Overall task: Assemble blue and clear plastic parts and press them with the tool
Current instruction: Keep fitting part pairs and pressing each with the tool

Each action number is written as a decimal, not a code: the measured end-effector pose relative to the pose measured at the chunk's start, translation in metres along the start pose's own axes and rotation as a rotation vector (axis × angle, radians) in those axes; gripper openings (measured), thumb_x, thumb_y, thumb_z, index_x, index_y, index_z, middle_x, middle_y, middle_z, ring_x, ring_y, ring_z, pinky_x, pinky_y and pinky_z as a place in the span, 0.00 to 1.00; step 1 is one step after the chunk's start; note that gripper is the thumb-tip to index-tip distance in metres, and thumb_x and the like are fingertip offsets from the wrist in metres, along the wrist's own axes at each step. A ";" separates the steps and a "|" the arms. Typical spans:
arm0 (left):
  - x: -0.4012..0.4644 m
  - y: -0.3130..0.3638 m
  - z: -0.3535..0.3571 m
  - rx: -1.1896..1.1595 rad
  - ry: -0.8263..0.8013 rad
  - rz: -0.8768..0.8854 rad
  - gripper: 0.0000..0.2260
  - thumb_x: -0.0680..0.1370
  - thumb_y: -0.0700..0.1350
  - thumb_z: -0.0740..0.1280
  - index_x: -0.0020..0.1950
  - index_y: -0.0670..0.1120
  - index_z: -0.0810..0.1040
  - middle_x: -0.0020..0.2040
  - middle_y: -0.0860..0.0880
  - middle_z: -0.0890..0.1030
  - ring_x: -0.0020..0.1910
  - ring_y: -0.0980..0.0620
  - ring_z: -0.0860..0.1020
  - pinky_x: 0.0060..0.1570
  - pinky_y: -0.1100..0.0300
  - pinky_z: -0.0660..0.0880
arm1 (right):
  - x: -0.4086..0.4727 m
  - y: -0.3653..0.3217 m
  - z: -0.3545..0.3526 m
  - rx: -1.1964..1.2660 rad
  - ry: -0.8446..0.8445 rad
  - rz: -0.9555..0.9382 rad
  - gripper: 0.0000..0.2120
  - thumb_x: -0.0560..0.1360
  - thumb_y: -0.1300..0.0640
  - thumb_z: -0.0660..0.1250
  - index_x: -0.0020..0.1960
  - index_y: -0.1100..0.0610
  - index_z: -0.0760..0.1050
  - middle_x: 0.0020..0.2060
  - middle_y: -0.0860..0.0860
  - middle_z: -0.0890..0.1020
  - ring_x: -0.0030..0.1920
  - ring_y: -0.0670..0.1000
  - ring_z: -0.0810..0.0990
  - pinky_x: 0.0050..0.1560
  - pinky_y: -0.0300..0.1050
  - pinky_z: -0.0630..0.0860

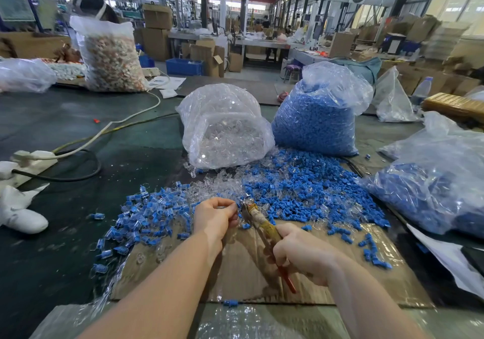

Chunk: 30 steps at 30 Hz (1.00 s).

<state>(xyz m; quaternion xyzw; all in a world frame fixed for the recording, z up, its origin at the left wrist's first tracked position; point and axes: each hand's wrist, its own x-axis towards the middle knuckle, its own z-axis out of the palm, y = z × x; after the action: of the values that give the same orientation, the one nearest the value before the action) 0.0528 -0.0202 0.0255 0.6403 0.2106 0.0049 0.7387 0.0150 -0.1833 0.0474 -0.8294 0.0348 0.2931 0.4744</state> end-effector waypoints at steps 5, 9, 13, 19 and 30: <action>0.001 0.002 -0.001 0.031 -0.005 -0.008 0.03 0.74 0.33 0.67 0.44 0.39 0.79 0.35 0.44 0.79 0.29 0.53 0.77 0.33 0.62 0.78 | -0.004 -0.005 0.002 -0.069 0.002 -0.028 0.11 0.70 0.69 0.57 0.49 0.58 0.69 0.40 0.54 0.71 0.38 0.52 0.69 0.38 0.45 0.66; 0.002 -0.001 0.000 0.031 0.012 -0.001 0.04 0.74 0.33 0.67 0.42 0.41 0.78 0.36 0.44 0.79 0.31 0.53 0.77 0.34 0.62 0.78 | -0.008 -0.008 0.004 -0.099 0.002 -0.044 0.10 0.70 0.70 0.56 0.46 0.58 0.68 0.38 0.53 0.70 0.35 0.49 0.67 0.33 0.41 0.63; 0.001 -0.002 0.000 0.010 0.011 -0.023 0.04 0.74 0.33 0.67 0.43 0.40 0.79 0.39 0.43 0.79 0.34 0.52 0.78 0.33 0.64 0.78 | -0.007 -0.008 0.008 -0.095 0.038 -0.064 0.12 0.70 0.70 0.55 0.41 0.54 0.65 0.39 0.54 0.70 0.38 0.52 0.68 0.40 0.47 0.67; 0.001 -0.004 0.003 -0.023 0.025 -0.032 0.04 0.74 0.32 0.68 0.44 0.40 0.79 0.39 0.43 0.79 0.35 0.52 0.78 0.33 0.63 0.77 | -0.007 -0.010 0.012 -0.156 0.096 -0.110 0.15 0.73 0.70 0.54 0.39 0.50 0.64 0.41 0.51 0.70 0.32 0.47 0.69 0.34 0.41 0.69; 0.006 0.001 -0.021 0.499 0.204 0.344 0.04 0.77 0.40 0.66 0.47 0.47 0.79 0.45 0.51 0.80 0.41 0.54 0.77 0.41 0.63 0.73 | 0.002 0.010 0.004 0.119 0.382 -0.099 0.17 0.69 0.70 0.62 0.54 0.56 0.71 0.47 0.56 0.75 0.38 0.51 0.74 0.35 0.43 0.73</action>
<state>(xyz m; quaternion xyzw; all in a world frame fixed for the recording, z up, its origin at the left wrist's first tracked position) 0.0516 0.0014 0.0224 0.8240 0.1669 0.1422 0.5224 0.0117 -0.1849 0.0368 -0.8411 0.1005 0.1043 0.5212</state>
